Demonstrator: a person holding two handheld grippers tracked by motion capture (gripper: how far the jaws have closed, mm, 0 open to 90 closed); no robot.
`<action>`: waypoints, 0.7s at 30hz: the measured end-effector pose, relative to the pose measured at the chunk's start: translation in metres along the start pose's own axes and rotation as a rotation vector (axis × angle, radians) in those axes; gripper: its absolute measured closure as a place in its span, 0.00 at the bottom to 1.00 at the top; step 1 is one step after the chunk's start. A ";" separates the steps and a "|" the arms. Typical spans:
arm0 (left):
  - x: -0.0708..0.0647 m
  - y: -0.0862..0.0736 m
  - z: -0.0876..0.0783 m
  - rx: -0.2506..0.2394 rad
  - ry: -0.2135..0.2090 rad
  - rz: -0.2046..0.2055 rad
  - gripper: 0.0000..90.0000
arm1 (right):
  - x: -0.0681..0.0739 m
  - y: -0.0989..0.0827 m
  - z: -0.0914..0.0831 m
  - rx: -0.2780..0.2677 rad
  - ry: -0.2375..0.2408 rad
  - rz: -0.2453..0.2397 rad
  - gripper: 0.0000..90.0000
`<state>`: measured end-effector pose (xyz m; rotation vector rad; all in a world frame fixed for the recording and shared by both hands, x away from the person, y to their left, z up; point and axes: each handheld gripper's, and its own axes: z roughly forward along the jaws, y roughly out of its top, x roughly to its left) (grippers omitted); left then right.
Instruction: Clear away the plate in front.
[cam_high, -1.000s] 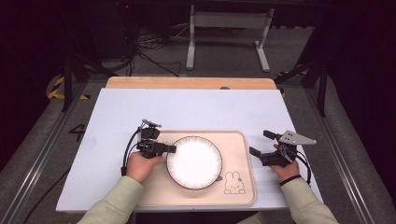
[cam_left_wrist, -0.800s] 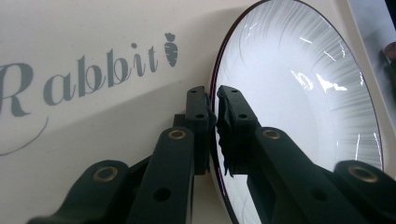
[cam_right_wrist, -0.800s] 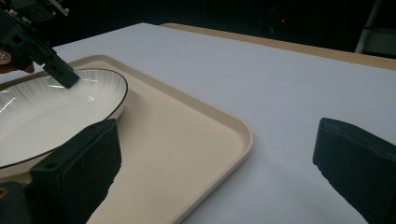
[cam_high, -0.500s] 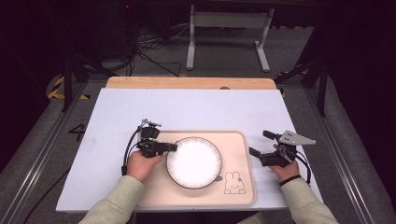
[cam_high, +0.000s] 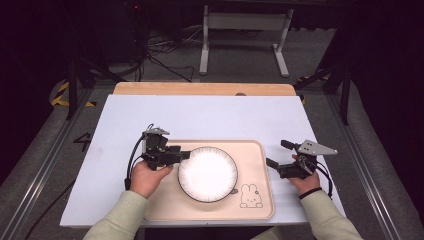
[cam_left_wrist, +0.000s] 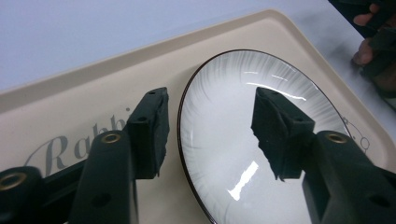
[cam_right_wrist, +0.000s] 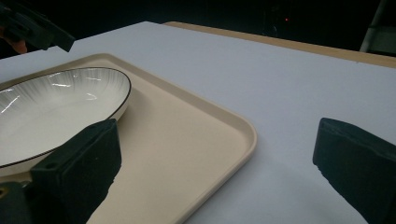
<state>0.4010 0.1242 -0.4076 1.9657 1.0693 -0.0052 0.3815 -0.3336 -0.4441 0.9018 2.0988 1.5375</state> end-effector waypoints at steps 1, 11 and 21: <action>-0.002 0.000 -0.002 -0.005 -0.002 0.008 0.47 | 0.000 0.000 0.000 0.000 0.001 0.000 0.02; -0.002 -0.001 -0.019 -0.096 -0.023 0.129 0.29 | 0.000 0.000 -0.001 0.000 0.002 0.000 0.02; 0.001 -0.008 -0.032 -0.173 -0.025 0.194 0.19 | -0.002 0.003 -0.004 0.001 0.027 0.021 0.01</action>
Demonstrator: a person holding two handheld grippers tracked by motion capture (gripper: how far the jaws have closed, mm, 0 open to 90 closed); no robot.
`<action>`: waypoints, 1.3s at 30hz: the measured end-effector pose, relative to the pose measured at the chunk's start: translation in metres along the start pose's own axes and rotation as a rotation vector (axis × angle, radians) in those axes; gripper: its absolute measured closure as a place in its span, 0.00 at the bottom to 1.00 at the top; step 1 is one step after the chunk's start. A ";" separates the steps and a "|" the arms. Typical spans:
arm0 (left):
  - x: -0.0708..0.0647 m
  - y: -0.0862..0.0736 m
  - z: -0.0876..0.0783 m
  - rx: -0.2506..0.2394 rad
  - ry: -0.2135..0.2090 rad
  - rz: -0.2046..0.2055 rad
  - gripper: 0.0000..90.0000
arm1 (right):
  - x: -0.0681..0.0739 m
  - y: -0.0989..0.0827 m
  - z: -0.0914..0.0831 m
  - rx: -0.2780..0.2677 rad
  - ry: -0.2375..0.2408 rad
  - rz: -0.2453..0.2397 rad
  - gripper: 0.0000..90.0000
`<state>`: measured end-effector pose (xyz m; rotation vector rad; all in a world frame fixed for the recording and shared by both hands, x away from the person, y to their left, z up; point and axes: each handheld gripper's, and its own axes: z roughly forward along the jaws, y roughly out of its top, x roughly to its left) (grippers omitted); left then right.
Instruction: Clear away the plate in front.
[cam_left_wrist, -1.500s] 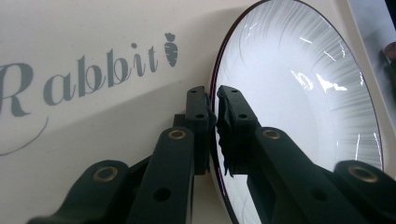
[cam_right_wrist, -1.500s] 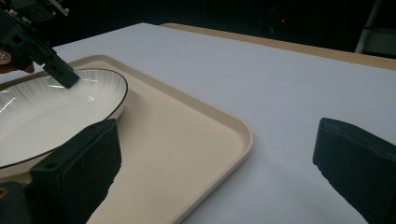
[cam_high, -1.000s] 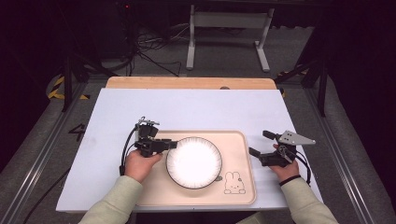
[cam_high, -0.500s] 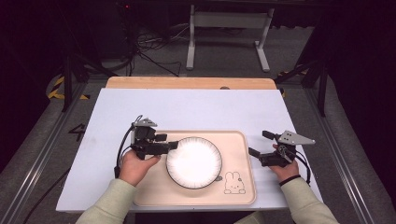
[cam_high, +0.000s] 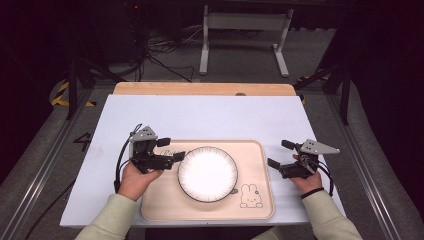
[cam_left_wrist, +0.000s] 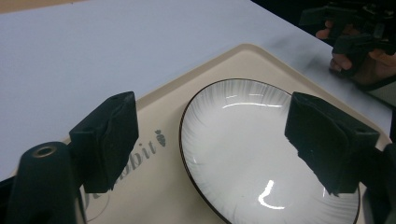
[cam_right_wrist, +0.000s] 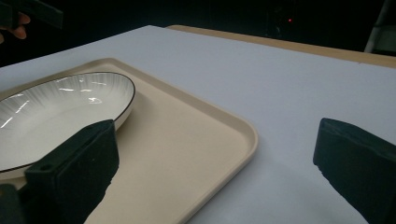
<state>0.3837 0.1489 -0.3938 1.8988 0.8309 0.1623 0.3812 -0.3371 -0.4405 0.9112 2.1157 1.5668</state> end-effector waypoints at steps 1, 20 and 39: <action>0.001 -0.001 -0.002 -0.007 0.004 0.012 0.19 | 0.000 0.000 0.000 0.000 0.000 0.000 0.01; 0.022 -0.025 -0.034 -0.166 0.021 0.028 0.10 | 0.006 0.012 -0.015 0.005 0.022 -0.038 0.00; 0.037 -0.054 -0.048 -0.153 0.078 0.068 0.04 | 0.004 0.007 -0.021 0.003 0.019 -0.055 0.00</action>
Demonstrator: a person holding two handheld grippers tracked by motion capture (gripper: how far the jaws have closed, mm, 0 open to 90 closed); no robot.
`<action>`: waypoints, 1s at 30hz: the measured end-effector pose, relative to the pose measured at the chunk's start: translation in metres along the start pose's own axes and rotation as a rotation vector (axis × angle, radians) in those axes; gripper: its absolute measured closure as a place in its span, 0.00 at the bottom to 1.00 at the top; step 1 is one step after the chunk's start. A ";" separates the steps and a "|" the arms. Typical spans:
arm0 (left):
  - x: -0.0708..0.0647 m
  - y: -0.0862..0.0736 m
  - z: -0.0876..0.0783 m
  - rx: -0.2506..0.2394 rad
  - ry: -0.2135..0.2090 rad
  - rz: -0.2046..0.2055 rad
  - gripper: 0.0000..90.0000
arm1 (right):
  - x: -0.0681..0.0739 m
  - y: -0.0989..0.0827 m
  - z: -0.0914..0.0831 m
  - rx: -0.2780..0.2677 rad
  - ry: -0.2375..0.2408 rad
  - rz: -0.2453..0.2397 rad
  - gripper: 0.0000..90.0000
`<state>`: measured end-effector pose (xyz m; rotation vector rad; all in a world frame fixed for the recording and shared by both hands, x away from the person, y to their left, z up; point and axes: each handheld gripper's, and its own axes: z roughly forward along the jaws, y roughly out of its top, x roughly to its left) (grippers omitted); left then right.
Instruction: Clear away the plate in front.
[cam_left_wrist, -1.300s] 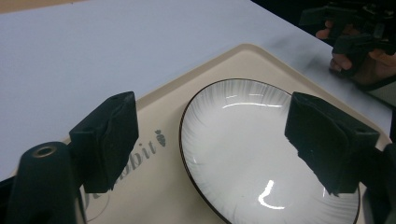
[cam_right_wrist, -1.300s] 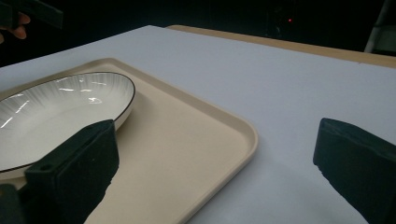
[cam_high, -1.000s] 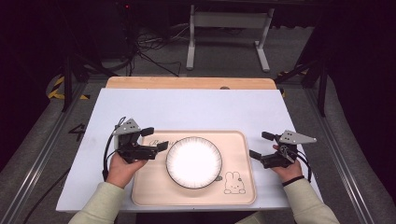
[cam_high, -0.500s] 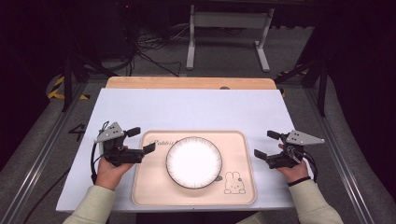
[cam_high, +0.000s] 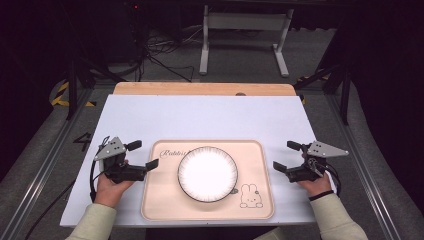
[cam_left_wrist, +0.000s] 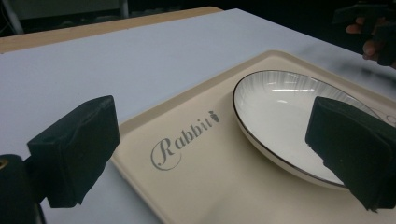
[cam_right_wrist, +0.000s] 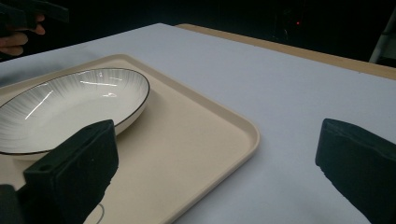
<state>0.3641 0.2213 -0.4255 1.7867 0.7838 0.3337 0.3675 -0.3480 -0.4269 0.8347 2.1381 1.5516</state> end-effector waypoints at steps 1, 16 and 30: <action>0.002 -0.002 -0.001 -0.001 0.005 -0.003 0.04 | 0.000 -0.001 0.000 0.000 0.000 0.000 0.00; 0.009 -0.025 -0.003 0.049 0.040 0.018 0.04 | -0.001 -0.009 0.002 -0.004 0.011 -0.015 0.00; 0.010 -0.041 -0.005 0.081 0.039 0.009 0.03 | 0.001 -0.011 0.005 0.018 0.022 -0.020 0.00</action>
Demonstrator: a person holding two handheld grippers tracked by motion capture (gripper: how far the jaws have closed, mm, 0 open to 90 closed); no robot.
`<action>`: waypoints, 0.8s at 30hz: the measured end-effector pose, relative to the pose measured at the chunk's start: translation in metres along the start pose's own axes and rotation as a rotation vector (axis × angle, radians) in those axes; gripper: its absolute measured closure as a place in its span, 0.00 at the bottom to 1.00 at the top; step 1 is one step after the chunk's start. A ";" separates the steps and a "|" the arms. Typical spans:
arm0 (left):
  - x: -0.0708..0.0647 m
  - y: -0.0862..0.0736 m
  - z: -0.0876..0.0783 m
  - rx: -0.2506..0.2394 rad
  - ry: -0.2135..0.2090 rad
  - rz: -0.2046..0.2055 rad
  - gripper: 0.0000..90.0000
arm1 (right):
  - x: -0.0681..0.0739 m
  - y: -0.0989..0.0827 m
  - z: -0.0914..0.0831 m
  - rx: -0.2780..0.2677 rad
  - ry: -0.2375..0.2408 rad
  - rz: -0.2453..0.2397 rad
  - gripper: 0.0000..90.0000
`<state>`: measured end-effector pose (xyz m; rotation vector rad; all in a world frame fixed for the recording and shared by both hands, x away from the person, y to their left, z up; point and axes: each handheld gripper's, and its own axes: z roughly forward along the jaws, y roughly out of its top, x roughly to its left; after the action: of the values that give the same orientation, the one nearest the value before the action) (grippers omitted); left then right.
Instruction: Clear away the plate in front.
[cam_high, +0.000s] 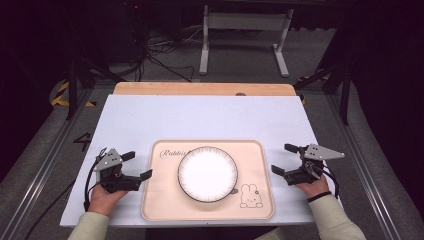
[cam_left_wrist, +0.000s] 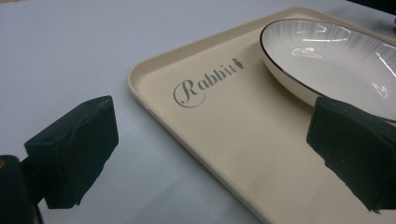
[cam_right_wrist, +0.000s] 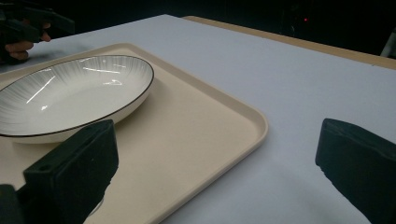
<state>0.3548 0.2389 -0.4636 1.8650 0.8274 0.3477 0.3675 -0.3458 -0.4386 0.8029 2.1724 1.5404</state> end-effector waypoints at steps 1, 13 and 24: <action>0.000 -0.001 0.000 0.002 0.003 0.001 0.03 | 0.000 0.000 0.001 0.004 0.000 -0.003 0.00; 0.001 -0.004 0.001 -0.004 0.009 -0.041 0.04 | 0.001 -0.005 0.011 0.050 0.005 0.013 0.00; 0.000 -0.005 0.000 -0.018 0.002 -0.020 0.04 | 0.002 -0.006 0.015 0.073 0.000 0.014 0.00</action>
<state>0.3532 0.2398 -0.4682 1.8382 0.8416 0.3439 0.3732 -0.3348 -0.4497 0.8428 2.2391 1.4756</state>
